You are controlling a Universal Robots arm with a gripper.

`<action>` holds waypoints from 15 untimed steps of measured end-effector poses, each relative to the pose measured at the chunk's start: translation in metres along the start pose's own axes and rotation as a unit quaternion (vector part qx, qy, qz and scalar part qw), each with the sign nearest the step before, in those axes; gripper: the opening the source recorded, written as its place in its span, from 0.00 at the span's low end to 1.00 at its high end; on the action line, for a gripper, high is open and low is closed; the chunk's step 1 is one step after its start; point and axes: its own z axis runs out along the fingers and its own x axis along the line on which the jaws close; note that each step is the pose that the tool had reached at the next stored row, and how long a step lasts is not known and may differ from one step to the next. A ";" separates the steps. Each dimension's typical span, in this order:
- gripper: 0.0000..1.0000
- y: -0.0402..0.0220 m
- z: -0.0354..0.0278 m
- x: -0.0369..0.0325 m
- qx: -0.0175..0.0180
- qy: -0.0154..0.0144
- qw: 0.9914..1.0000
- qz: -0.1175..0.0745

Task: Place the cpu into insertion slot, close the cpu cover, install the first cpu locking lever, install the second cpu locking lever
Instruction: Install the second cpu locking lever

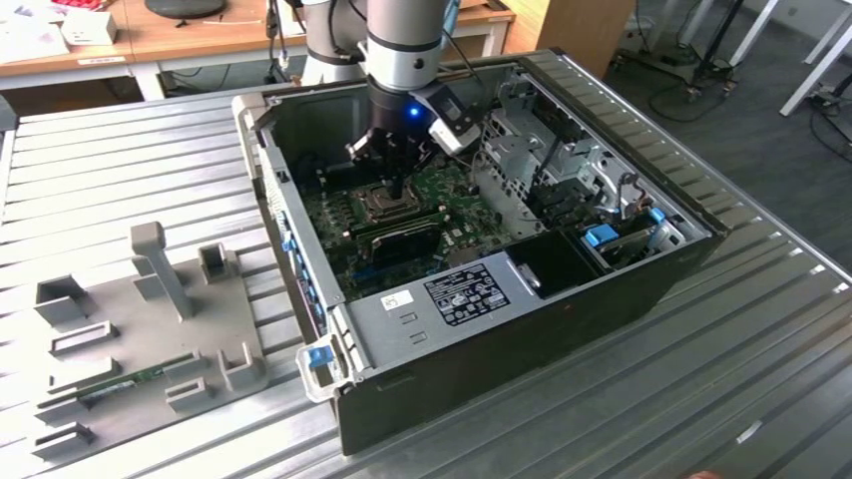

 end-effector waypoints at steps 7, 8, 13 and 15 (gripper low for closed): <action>0.10 0.0000 0.0014 0.0022 0.000 0.000 1.000 0.000; 0.10 0.0000 0.0015 0.0026 0.000 0.000 1.000 0.001; 0.10 0.0000 0.0018 0.0031 0.000 0.000 1.000 0.001; 0.10 0.0000 0.0021 0.0031 0.000 0.000 1.000 0.001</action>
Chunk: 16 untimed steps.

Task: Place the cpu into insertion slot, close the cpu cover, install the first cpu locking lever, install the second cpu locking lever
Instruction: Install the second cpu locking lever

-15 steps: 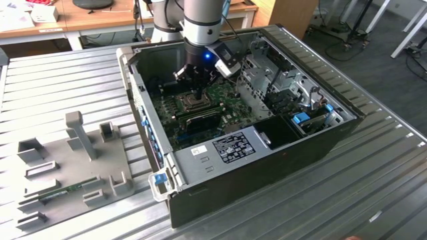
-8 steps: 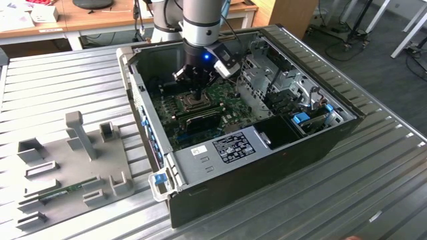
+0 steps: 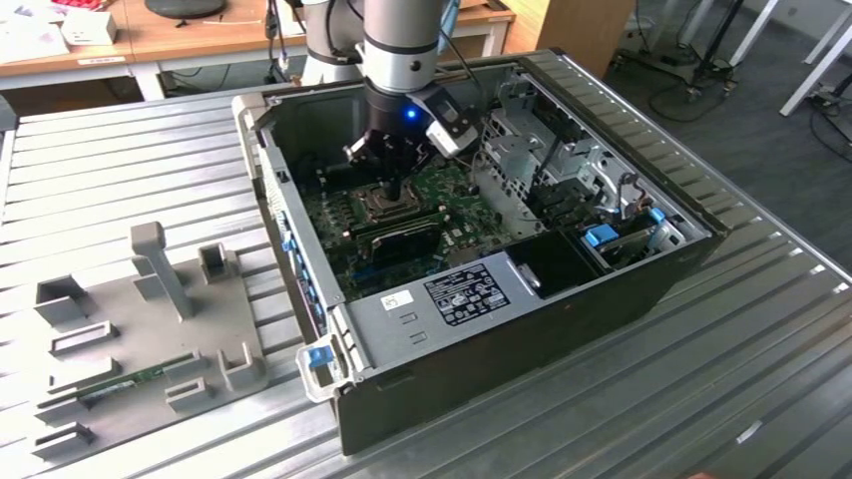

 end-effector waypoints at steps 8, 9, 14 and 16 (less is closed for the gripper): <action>0.10 -0.0002 0.0044 0.0015 0.000 -0.002 1.000 0.000; 0.10 -0.0002 0.0044 0.0014 0.000 -0.002 1.000 0.000; 0.10 -0.0002 0.0047 0.0014 0.000 -0.002 1.000 0.000; 0.10 -0.0002 0.0047 0.0014 0.000 -0.002 1.000 0.000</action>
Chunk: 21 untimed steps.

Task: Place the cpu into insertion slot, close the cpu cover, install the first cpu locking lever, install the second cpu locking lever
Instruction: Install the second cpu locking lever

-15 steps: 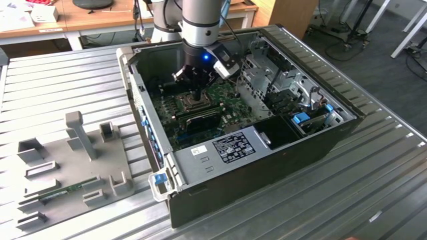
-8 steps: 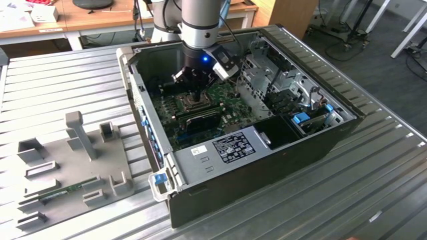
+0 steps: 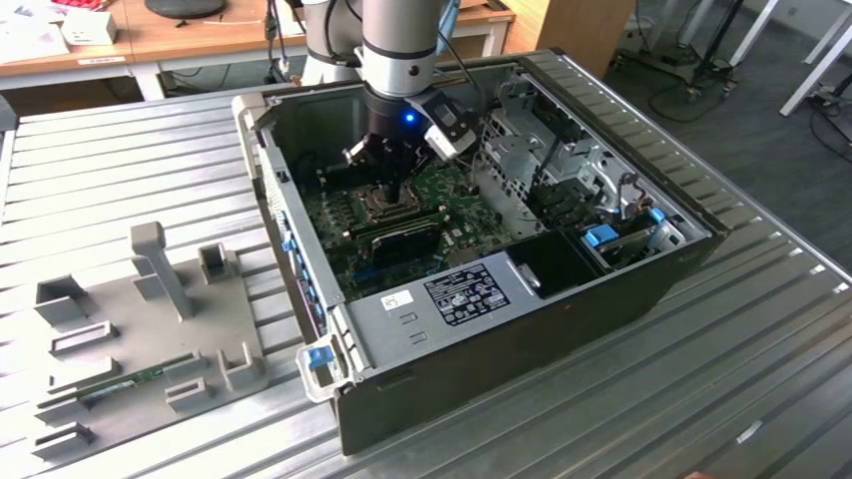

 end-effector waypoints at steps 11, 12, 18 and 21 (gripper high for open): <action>0.10 -0.0002 0.0044 0.0022 0.000 0.000 1.000 0.000; 0.10 -0.0002 0.0051 0.0029 0.000 0.000 1.000 0.000; 0.10 -0.0005 0.0105 0.0089 0.000 0.000 1.000 0.000; 0.10 -0.0007 0.0132 0.0120 0.000 0.000 1.000 0.001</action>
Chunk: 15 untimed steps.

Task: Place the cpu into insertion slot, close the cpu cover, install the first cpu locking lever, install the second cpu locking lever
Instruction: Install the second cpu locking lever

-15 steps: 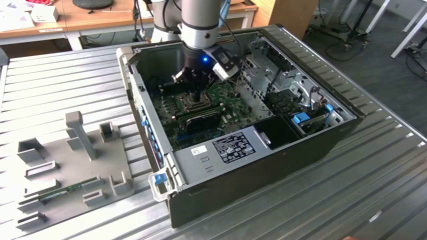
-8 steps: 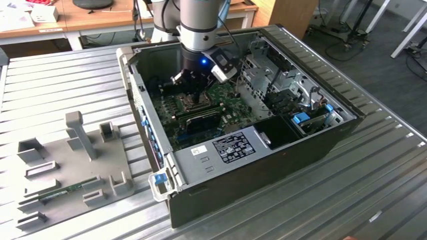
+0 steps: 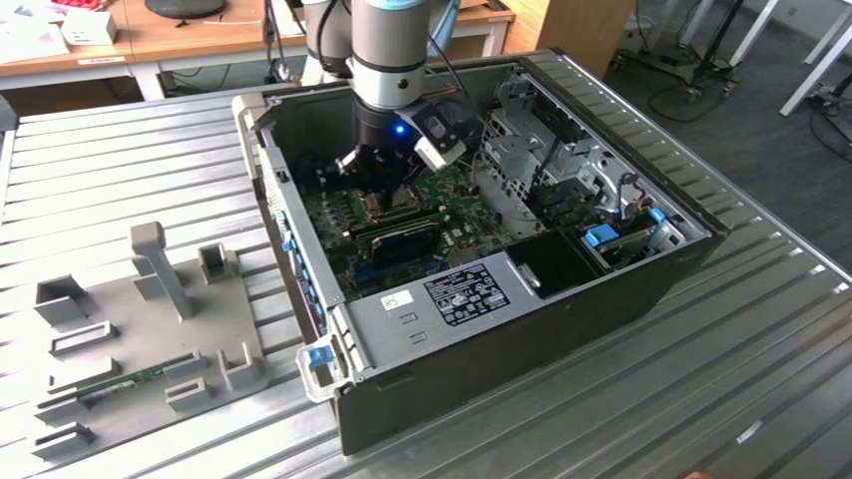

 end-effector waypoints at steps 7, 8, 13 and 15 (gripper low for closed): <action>0.10 -0.0003 0.0056 0.0067 0.000 0.000 1.000 0.001; 0.10 -0.0004 0.0063 0.0076 0.000 0.000 1.000 0.001; 0.10 -0.0005 0.0086 0.0104 0.000 0.000 1.000 0.002; 0.10 -0.0005 0.0095 0.0109 0.000 0.000 1.000 0.002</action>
